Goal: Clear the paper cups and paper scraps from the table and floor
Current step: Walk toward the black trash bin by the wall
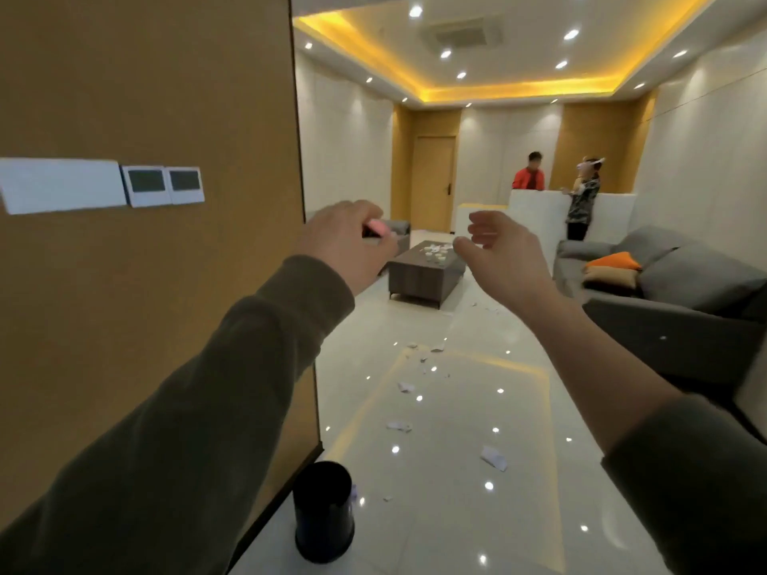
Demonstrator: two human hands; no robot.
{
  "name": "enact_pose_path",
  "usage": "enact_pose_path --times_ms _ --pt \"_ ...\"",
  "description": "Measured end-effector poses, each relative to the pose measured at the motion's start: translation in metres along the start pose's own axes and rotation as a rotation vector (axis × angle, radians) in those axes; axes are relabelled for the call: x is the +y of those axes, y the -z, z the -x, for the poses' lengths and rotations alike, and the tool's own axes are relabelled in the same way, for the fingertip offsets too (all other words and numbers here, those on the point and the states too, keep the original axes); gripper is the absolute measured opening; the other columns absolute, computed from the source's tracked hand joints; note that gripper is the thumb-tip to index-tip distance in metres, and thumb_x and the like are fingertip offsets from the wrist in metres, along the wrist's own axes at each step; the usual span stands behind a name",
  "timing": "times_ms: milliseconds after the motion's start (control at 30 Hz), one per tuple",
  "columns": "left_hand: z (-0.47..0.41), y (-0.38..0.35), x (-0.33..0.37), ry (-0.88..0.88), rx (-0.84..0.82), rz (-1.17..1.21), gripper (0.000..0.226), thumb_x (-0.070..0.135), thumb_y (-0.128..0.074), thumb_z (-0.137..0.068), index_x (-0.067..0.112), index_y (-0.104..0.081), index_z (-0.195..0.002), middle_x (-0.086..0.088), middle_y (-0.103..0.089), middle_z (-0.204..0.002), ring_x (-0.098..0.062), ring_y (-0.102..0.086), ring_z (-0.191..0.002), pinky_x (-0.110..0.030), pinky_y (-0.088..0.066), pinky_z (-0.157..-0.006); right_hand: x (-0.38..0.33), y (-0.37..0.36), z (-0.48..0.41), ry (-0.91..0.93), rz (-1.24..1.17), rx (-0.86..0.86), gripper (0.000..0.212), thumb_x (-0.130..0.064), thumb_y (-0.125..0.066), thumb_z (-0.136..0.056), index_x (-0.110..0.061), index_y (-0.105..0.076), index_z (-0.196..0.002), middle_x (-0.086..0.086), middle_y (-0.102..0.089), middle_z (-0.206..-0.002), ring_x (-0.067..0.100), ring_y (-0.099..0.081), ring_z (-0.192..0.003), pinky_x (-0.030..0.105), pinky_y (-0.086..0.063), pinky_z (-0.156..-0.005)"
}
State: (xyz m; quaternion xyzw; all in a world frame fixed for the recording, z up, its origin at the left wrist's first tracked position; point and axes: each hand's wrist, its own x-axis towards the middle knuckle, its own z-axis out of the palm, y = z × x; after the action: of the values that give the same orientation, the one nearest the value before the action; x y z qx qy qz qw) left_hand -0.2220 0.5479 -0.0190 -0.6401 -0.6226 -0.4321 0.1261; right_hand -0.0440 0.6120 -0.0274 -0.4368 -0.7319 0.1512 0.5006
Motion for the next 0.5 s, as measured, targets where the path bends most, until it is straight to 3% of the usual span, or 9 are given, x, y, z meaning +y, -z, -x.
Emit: enact_pose_path --times_ms 100,233,500 --pt "-0.025 -0.032 -0.048 0.051 -0.005 -0.004 0.023 0.03 -0.058 -0.086 0.02 -0.061 -0.106 0.005 -0.057 -0.097 -0.012 -0.052 -0.084 -0.014 -0.036 -0.067 0.026 -0.059 -0.04 -0.006 -0.056 -0.076 0.041 -0.028 -0.058 -0.082 -0.017 -0.057 -0.122 0.001 -0.064 -0.112 0.016 -0.058 -0.105 0.026 -0.042 -0.091" --pt "-0.047 -0.08 -0.124 0.177 -0.074 -0.056 0.031 0.031 -0.058 -0.087 0.012 -0.06 -0.111 -0.007 -0.062 -0.107 -0.021 -0.056 -0.094 -0.034 -0.047 -0.083 0.067 -0.143 -0.074 -0.034 -0.086 -0.18 0.042 -0.028 -0.061 -0.083 -0.012 -0.057 -0.121 0.001 -0.065 -0.113 0.011 -0.058 -0.102 0.02 -0.038 -0.086" --pt "-0.073 -0.216 -0.305 0.361 -0.221 -0.088 0.04 0.036 -0.052 -0.09 0.016 -0.053 -0.124 -0.004 -0.06 -0.118 -0.018 -0.057 -0.102 -0.033 -0.046 -0.086 0.178 -0.333 -0.134 -0.226 -0.112 -0.351 0.047 -0.032 -0.062 -0.085 -0.017 -0.052 -0.128 -0.002 -0.062 -0.116 0.012 -0.059 -0.103 0.025 -0.044 -0.09"
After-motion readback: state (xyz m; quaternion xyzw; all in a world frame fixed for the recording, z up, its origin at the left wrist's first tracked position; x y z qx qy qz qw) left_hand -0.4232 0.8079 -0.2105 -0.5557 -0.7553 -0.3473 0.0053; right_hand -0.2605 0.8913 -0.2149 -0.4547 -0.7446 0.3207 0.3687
